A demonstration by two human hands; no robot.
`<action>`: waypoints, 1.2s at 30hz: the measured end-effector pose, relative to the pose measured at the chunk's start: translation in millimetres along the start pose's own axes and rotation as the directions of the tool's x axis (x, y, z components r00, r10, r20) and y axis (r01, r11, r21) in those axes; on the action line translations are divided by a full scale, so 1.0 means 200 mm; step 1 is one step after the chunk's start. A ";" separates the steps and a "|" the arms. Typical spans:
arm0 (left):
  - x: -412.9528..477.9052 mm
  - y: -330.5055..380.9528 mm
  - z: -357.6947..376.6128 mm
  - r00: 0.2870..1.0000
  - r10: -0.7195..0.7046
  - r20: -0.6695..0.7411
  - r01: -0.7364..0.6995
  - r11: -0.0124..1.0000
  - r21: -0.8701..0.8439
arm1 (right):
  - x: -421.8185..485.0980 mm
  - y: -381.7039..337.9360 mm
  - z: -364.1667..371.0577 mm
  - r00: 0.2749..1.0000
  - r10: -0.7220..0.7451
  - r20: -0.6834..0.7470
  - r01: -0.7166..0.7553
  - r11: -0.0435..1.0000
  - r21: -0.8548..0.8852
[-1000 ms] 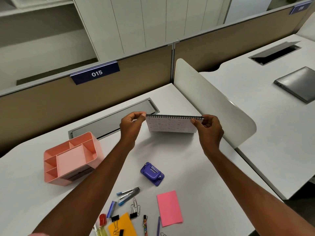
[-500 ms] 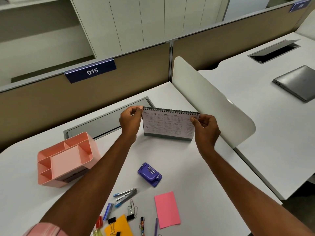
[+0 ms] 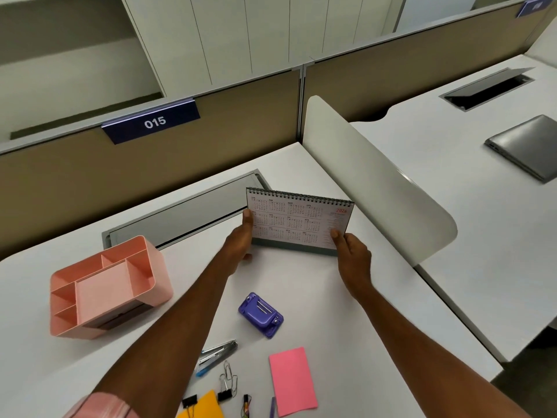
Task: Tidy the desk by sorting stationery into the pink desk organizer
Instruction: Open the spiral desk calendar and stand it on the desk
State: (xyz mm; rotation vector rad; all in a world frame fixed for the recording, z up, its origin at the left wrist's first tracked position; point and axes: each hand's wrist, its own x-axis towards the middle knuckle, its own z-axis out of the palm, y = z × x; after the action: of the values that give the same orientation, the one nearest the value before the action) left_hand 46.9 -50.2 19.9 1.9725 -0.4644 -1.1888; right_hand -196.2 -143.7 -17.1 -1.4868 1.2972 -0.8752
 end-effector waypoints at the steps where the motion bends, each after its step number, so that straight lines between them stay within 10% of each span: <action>1: 0.01 0.00 0.00 1.000 -0.001 0.000 0.001 1.000 0.010 | 0.00 0.01 0.00 1.000 0.012 0.011 -0.012 1.000 0.004; 36: -0.03 -0.10 0.02 0.997 0.071 0.015 -0.070 0.994 -0.090 | 0.06 0.05 -0.07 0.904 0.161 0.397 -0.133 0.986 -0.097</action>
State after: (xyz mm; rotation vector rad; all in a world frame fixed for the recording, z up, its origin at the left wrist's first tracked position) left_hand 39.2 -34.8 8.4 1.8558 -0.4784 -1.1646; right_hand -210.5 -158.4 -22.7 -1.5023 1.1170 -0.3979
